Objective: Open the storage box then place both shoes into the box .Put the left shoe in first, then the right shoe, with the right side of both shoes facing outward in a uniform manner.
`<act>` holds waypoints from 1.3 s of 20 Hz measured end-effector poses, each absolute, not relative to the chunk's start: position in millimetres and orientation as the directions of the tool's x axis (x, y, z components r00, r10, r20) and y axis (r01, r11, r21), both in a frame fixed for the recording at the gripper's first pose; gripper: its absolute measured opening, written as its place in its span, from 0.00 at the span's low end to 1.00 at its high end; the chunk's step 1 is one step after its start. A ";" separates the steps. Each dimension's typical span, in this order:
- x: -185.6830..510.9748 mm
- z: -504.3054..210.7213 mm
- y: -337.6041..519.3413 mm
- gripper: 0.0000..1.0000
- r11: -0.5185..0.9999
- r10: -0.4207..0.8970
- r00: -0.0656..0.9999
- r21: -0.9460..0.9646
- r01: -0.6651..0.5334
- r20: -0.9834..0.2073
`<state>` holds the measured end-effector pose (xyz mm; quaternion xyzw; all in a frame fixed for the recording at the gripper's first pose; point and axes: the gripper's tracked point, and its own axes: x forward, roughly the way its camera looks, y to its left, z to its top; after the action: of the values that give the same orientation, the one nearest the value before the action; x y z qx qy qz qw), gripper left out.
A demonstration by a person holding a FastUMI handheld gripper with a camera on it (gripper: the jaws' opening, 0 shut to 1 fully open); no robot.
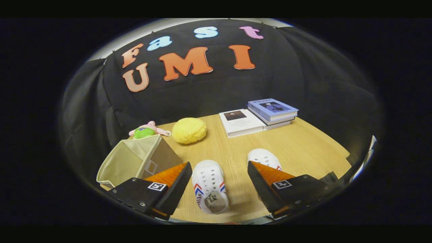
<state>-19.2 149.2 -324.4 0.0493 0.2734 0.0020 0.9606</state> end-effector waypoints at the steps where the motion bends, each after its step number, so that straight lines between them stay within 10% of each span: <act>1: -19.3 -334.2 147.7 0.98 0.995 0.032 0.841 0.093 0.022 -0.540; 16: -23.6 -433.8 158.5 0.92 0.995 0.097 0.684 0.058 -0.079 -0.723; 22: -22.7 -440.7 178.9 0.56 0.981 0.190 0.643 0.170 -0.094 -0.742; 26: -21.4 -441.1 174.3 0.05 0.984 0.155 0.643 0.177 -0.030 -0.750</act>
<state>-21.4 174.3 -441.1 0.0745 0.4194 0.0511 0.9033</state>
